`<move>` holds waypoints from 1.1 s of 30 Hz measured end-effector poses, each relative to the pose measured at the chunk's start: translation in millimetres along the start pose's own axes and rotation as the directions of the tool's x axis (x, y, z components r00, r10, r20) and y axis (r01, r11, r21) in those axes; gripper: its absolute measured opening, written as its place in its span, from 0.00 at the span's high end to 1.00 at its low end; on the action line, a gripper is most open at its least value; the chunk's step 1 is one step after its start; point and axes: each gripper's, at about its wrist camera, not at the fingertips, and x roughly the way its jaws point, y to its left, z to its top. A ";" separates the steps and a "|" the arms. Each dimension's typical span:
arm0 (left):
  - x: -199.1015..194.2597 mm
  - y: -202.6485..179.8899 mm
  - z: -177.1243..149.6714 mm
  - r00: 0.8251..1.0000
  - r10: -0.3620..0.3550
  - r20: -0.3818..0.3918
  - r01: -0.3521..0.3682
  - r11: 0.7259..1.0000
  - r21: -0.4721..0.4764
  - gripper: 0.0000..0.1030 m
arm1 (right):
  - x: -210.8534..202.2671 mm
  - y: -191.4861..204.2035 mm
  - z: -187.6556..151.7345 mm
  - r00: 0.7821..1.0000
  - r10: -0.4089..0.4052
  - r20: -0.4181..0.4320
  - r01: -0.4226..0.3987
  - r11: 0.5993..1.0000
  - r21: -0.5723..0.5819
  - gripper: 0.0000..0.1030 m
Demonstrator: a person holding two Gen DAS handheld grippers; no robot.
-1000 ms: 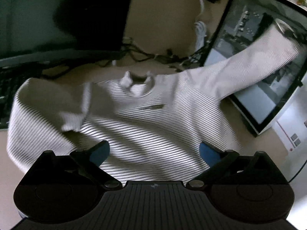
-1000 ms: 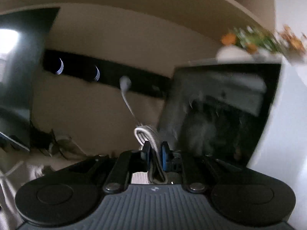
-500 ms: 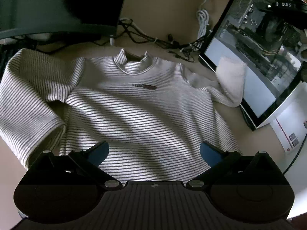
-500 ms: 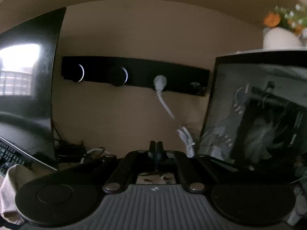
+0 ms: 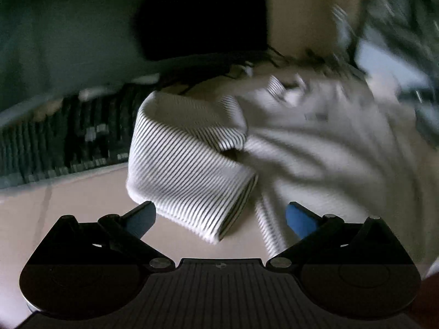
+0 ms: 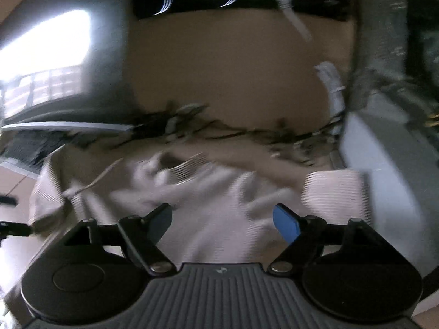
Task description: Fold clothes
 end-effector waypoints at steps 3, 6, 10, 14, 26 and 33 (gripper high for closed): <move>10.4 -14.0 -2.6 0.998 0.068 0.010 -0.069 0.989 0.131 0.00 | 12.9 18.1 -7.3 0.996 0.083 -0.043 -0.080 0.994 0.071 0.21; 30.8 -17.4 -2.5 0.990 0.141 0.000 -0.139 0.974 0.180 0.04 | 28.9 34.1 -12.2 0.981 0.179 -0.080 -0.161 0.968 0.194 0.21; 43.7 2.9 3.0 0.993 0.108 -0.041 -0.106 0.993 0.061 0.77 | 38.3 71.1 -8.0 0.951 0.296 -0.094 -0.271 0.939 0.211 0.56; 27.7 29.8 10.9 0.999 0.009 -0.040 -0.016 0.987 -0.161 0.91 | 48.3 114.2 0.4 0.920 0.378 -0.106 -0.361 0.920 0.151 0.65; -22.1 41.5 23.9 0.998 -0.007 0.057 0.022 0.963 -0.267 0.90 | 110.4 192.7 12.1 0.861 0.482 -0.164 -0.453 0.872 0.185 0.74; -11.3 27.3 40.8 0.993 -0.058 0.104 0.085 0.957 -0.279 0.41 | 89.0 178.6 38.5 0.894 0.440 -0.082 -0.430 0.895 0.119 0.96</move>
